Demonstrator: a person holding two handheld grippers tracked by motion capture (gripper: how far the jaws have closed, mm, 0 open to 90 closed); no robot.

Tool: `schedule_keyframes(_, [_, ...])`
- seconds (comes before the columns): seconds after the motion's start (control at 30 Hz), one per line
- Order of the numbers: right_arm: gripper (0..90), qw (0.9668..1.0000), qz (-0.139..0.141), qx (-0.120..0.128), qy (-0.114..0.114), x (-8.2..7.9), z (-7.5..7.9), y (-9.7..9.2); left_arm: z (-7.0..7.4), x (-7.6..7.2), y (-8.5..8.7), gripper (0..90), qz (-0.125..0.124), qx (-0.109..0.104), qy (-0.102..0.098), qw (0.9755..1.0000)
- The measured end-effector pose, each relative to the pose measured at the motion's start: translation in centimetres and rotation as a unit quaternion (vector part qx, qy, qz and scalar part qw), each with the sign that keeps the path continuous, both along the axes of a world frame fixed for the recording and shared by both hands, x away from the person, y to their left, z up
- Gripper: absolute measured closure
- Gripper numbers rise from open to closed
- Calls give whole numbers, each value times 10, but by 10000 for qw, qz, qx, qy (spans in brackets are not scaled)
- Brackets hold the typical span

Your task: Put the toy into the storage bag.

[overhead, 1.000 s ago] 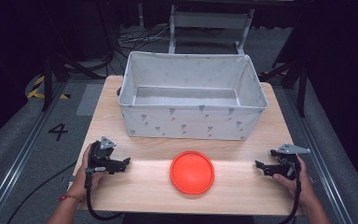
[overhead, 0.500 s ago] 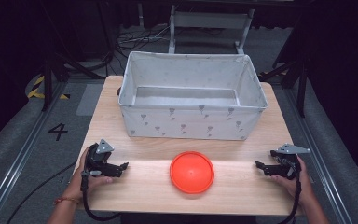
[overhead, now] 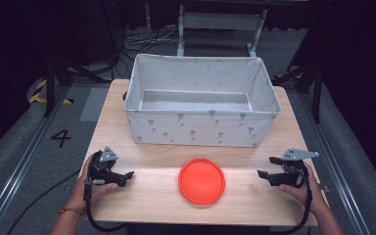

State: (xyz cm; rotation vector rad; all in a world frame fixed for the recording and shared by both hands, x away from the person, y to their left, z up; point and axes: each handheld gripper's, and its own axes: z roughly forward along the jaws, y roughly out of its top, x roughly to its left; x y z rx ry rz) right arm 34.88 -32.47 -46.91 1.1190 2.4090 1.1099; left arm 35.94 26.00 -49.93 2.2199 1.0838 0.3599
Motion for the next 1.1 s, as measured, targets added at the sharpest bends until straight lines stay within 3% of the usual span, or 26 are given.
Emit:
schedule_keyframes(0.13, [217,9997,220,48,31,2,5,14,0,0,0,3,0,1,-2,10000])
schedule_keyframes(0.17, [233,9990,439,112,47,3,8,23,0,0,0,3,0,2,-2,10000])
schedule_keyframes(0.27, [233,9983,563,108,45,4,10,31,0,0,0,3,1,1,-1,10000])
schedule_keyframes(0.53, [237,9927,1196,95,146,19,12,83,0,0,0,3,2,3,-2,10000])
schedule_keyframes(0.7, [238,9903,1376,85,178,25,11,102,0,0,0,3,-18,25,-23,10000])
schedule_keyframes(0.83, [228,9880,1517,126,245,30,8,115,0,0,0,3,-16,22,-22,10000])
schedule_keyframes(0.9, [216,9867,1590,-54,347,33,0,126,0,0,0,3,-17,23,-21,10000])
schedule_keyframes(1.1, [213,9836,1697,-240,559,40,-15,139,0,0,0,3,-12,15,-17,10000])
